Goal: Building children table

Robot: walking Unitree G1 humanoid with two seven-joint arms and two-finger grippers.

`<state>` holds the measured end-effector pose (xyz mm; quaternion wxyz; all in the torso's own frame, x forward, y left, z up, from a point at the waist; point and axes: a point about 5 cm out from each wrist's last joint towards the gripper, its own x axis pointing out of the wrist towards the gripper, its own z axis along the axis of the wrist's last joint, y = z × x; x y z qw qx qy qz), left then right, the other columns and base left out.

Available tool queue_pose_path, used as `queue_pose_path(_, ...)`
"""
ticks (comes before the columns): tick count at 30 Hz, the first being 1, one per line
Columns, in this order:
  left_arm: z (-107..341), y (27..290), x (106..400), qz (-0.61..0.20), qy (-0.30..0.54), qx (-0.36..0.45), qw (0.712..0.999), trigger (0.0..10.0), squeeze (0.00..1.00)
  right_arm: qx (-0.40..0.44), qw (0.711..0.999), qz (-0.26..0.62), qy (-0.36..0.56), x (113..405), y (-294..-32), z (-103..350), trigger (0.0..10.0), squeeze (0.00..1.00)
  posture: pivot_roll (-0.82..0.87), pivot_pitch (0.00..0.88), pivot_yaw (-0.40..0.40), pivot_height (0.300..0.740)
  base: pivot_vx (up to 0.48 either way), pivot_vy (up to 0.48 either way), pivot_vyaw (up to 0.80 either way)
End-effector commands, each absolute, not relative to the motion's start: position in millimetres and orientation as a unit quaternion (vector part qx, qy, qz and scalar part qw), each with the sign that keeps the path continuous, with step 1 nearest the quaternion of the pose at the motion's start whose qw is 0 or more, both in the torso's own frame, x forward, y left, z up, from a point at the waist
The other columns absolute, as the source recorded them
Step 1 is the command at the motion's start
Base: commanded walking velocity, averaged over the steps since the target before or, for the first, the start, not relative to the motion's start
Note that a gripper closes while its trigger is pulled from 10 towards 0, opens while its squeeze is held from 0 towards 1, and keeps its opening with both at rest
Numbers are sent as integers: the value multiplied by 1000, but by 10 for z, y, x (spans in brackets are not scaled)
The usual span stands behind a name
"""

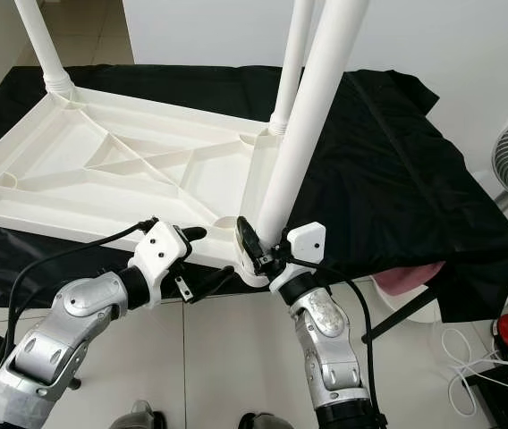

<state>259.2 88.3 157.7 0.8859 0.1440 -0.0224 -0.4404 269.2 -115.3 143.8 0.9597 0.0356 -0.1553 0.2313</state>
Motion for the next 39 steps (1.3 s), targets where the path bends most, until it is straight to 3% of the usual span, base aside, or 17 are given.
queue_pose_path(1, 1583, 889, 2584, -440, -20, 146, 886, 10000, 0, 12, 968, 216, -128, 2669, -1215, 1292, 10000, 0, 65, 100, -44, 740, 0, 0, 0)
queue_pose_path(18, 1587, 898, 2576, -439, -17, 147, 886, 10000, 0, -74, 953, 246, -159, 2561, -1140, 1197, 10000, 0, 68, 104, -43, 740, 0, 0, 0)
queue_pose_path(29, 1587, 895, 2573, -438, -17, 145, 887, 10000, 0, 21, 968, 232, -91, 2650, -1190, 1110, 10000, 0, 65, 107, -47, 740, 0, 0, 0)
queue_pose_path(39, 1588, 896, 2563, -437, -17, 144, 888, 10000, 0, 30, 970, 235, -55, 2659, -1196, 1030, 10000, 0, 66, 112, -48, 740, 0, 0, 0)
